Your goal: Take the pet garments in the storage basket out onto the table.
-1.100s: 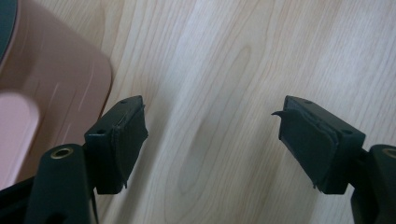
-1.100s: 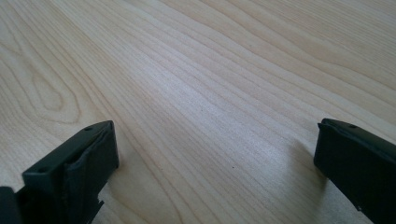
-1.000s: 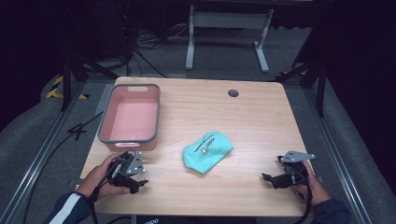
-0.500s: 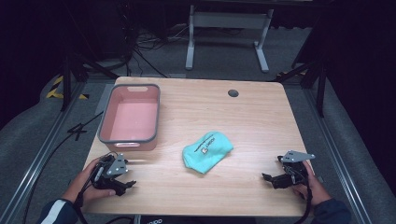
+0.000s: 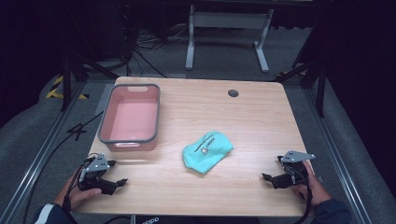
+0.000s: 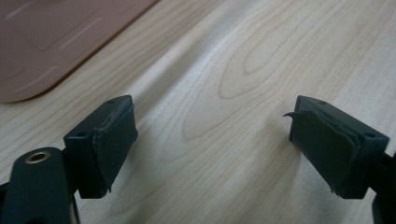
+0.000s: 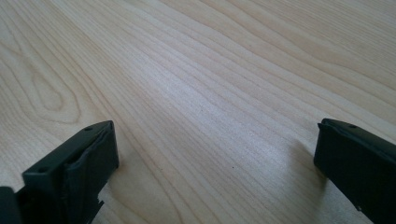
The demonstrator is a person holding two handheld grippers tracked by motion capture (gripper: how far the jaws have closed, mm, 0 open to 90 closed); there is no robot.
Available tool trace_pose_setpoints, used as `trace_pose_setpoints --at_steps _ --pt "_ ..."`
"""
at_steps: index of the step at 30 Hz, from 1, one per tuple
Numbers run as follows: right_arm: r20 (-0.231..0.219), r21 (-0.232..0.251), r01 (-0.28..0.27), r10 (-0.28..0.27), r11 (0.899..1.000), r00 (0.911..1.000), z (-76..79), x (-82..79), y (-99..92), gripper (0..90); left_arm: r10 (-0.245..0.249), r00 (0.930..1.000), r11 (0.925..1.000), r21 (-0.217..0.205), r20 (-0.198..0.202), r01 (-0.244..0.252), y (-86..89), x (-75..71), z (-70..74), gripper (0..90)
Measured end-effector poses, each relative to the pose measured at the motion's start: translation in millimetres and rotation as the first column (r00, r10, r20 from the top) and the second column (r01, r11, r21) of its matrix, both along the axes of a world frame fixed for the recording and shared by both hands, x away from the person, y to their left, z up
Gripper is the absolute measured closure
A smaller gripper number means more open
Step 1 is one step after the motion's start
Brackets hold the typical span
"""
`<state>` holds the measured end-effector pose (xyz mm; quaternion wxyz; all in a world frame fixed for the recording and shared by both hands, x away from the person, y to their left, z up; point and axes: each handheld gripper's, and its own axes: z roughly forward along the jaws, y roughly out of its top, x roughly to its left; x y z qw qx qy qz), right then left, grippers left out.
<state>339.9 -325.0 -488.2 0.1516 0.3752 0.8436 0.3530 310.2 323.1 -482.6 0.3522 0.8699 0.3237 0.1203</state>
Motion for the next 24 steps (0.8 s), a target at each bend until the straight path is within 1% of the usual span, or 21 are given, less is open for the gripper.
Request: trace_pose_setpoints --at_steps 1,2,13,17,24 --pt "0.000 0.000 0.000 0.000 1.000 1.0000 0.0 0.0 0.0 0.2 0.007 1.0000 1.0000 -0.002 -0.003 -0.007 0.2 -0.4 0.0 14.8" --pt "0.000 0.000 0.000 0.000 1.000 1.0000 0.0 0.0 0.0 0.2 0.008 1.0000 1.0000 0.000 0.005 -0.008 0.5 -0.2 0.1 14.7" --pt "0.000 0.000 0.000 0.000 1.000 1.0000 0.0 0.0 0.0 0.2 0.010 1.0000 0.9999 -0.005 0.000 -0.010 0.0 -0.4 -0.4 14.3" --pt "-0.001 0.003 -0.001 0.001 1.000 1.0000 0.1 0.6 0.5 0.2 0.021 0.9998 0.9998 0.000 0.003 -0.021 -0.1 -1.2 -0.1 14.1" --pt "0.001 -0.002 -0.003 0.003 1.000 1.0000 0.0 1.0 0.4 0.2 0.020 0.9998 0.9998 0.001 0.003 -0.020 0.0 -1.0 0.0 14.0"
